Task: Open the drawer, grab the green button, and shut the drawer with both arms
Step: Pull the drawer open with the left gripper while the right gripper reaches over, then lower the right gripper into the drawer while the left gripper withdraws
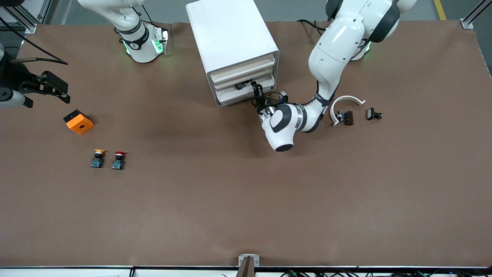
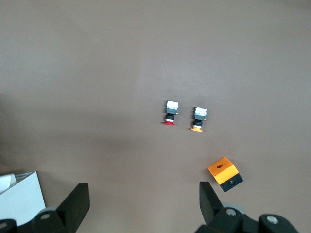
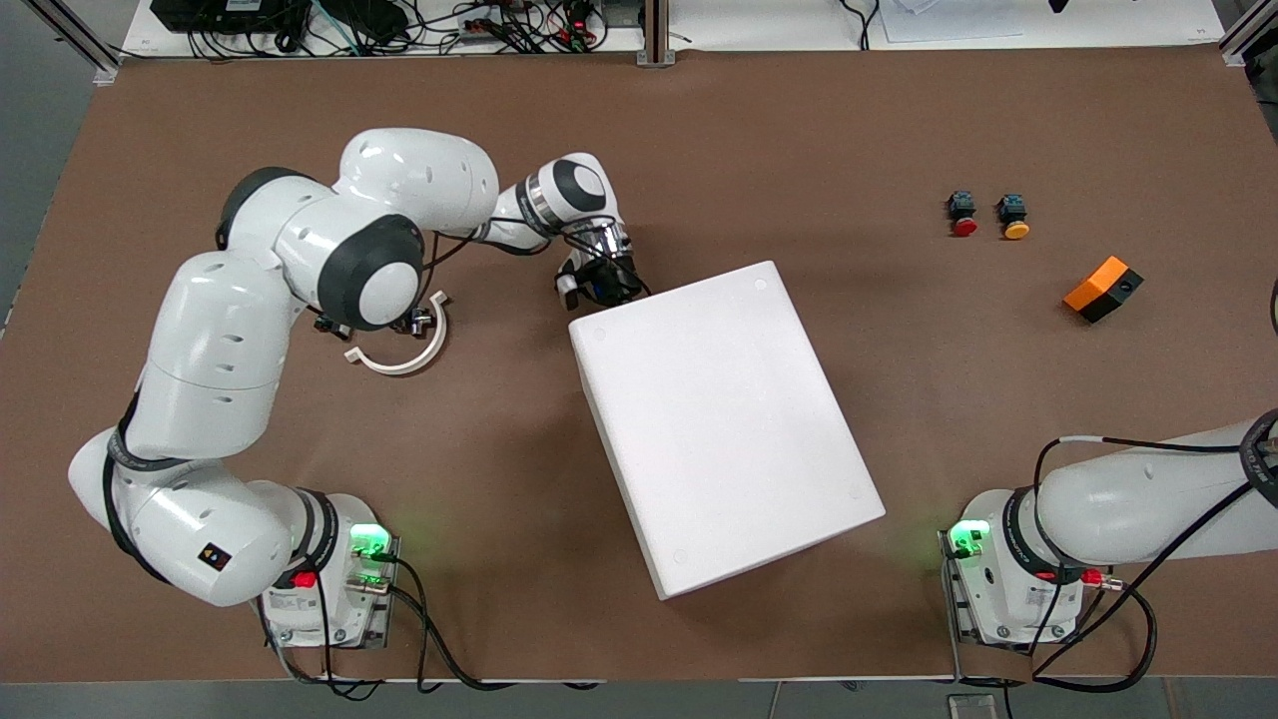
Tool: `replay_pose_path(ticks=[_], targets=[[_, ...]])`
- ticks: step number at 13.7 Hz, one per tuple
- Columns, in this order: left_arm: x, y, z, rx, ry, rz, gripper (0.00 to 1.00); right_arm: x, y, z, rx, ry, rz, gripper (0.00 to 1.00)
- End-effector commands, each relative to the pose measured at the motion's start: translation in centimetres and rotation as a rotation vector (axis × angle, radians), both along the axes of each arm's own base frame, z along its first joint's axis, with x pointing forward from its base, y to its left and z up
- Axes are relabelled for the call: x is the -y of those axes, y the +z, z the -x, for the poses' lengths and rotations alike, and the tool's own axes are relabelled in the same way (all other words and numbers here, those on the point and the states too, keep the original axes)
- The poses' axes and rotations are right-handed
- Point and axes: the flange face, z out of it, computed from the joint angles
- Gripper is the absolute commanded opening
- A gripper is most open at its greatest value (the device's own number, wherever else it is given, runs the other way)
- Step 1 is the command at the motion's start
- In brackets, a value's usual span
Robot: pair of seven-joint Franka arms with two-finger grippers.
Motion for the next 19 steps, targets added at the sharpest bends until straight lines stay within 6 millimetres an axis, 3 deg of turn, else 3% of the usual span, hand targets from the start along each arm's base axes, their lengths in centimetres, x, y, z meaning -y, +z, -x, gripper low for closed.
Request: replay_pose_path(ticks=[1, 5, 8, 9, 11, 12, 14, 16, 19], targets=[[-2.8, 1.5, -5.1, 0.052, 0.086, 0.016, 0.00, -2.5, -0.3, -0.6, 0.002, 0.036, 0.003, 1.00], [-7.4, 2.4, -10.3, 0.122, 0.176, 0.029, 0.00, -6.7, -1.0, -1.1, 0.028, 0.074, -0.001, 1.00], [-10.4, 2.8, -13.3, 0.185, 0.241, 0.056, 0.02, -9.4, -2.4, -1.4, 0.012, -0.044, 0.004, 1.00], [-10.8, 3.0, -13.8, 0.196, 0.248, 0.062, 0.13, -10.3, -2.9, -1.4, 0.007, -0.047, 0.006, 1.00], [-11.0, 3.3, -14.2, 0.213, 0.251, 0.079, 0.83, -11.8, -3.6, -1.5, -0.001, -0.150, 0.007, 1.00], [-11.1, 3.5, -14.3, 0.216, 0.252, 0.081, 1.00, -12.9, -4.4, -1.7, -0.003, -0.225, 0.009, 1.00], [-11.1, 3.9, -14.6, 0.229, 0.247, 0.081, 1.00, -16.5, -5.6, -1.7, 0.017, -0.297, 0.013, 1.00], [-11.9, 4.6, -15.7, 0.264, 0.251, 0.084, 1.00, -18.3, -6.7, -1.5, 0.002, -0.341, 0.014, 1.00], [-14.1, 6.7, -18.5, 0.354, 0.267, 0.092, 1.00, -26.0, -9.1, 1.2, -0.021, -0.472, 0.042, 1.00]])
